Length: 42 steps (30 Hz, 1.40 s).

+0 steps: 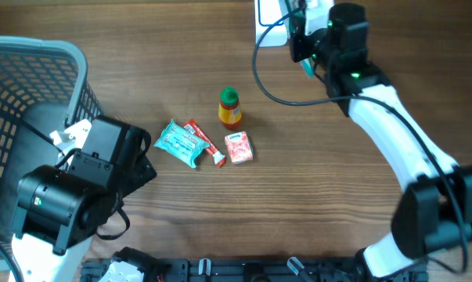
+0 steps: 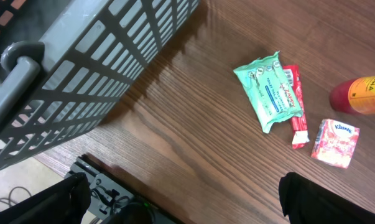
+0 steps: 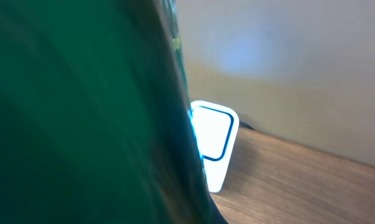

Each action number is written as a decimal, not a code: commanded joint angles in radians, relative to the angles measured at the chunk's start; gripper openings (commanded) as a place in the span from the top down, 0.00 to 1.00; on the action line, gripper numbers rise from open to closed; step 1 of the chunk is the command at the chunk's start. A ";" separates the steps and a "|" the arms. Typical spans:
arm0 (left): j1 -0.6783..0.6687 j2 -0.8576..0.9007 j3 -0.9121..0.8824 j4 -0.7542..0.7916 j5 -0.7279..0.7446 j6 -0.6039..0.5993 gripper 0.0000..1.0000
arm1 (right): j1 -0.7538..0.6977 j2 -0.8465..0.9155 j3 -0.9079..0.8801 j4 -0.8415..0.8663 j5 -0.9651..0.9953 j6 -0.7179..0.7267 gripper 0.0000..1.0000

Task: Scan the item barcode

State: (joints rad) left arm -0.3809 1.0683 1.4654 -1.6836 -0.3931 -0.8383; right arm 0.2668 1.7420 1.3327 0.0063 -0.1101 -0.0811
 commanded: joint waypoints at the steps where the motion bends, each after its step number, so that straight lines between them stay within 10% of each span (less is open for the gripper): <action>1: -0.005 -0.002 0.003 0.000 -0.016 0.016 0.00 | 0.027 0.171 0.134 0.051 0.098 -0.158 0.96; 13: -0.005 -0.002 0.003 0.000 -0.016 0.016 0.00 | 0.128 0.513 0.439 0.198 0.379 -0.569 0.96; 22: -0.005 -0.002 0.003 0.000 -0.016 0.016 0.00 | 0.090 0.427 0.459 0.111 0.558 -0.464 0.95; 38: -0.005 -0.002 0.003 0.000 -0.016 0.016 0.00 | -0.756 0.414 0.438 -0.343 0.520 -0.282 0.95; 39: -0.005 -0.002 0.003 0.000 -0.016 0.016 0.00 | -0.781 0.414 0.438 -0.348 0.491 -0.242 0.91; 42: -0.005 -0.002 0.003 0.000 -0.016 0.016 0.00 | -0.827 0.414 0.438 -0.356 0.467 -0.090 0.34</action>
State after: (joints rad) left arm -0.3809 1.0683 1.4654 -1.6833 -0.3927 -0.8383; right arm -0.5415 2.1395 1.7744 -0.3450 0.4110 -0.3553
